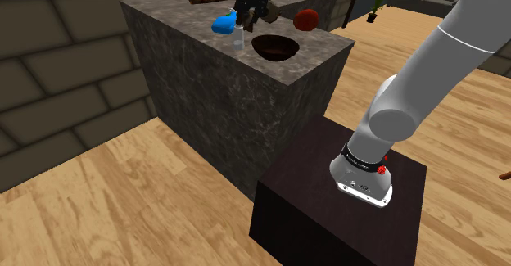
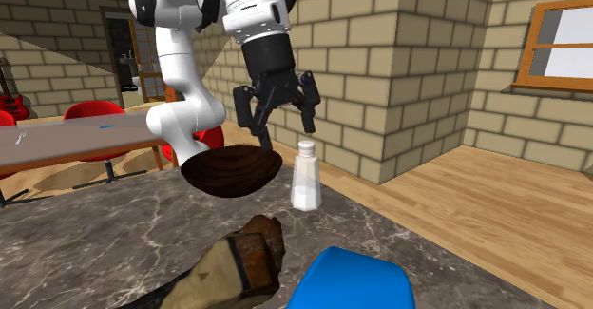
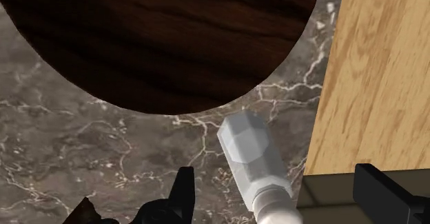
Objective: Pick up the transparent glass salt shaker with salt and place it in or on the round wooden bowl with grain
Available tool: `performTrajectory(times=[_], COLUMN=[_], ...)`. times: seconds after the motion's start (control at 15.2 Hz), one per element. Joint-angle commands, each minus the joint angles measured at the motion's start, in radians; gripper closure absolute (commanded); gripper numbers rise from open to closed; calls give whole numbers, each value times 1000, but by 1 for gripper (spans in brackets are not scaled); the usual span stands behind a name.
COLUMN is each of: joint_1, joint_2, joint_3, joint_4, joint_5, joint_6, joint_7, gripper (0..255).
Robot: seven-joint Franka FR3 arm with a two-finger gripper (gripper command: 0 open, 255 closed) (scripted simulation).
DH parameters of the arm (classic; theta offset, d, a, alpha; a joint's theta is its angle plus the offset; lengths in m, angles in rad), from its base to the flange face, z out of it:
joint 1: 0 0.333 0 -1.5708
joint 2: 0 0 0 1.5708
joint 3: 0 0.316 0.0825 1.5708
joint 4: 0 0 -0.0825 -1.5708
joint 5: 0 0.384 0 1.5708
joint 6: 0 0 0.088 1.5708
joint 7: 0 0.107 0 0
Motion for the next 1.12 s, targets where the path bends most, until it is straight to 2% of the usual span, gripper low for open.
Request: performTrajectory(times=[0.0,0.46,0.99,1.06], joint_1=[3,7,7,7], joint_2=[34,71,71,71], joint_3=[-4,0,0,0], joint_4=[22,-23,-23,-23], joint_5=[16,28,28,28], joint_6=[25,106,106,106], joint_7=[-17,-25,-25,-25], gripper=[0,0,0,255])
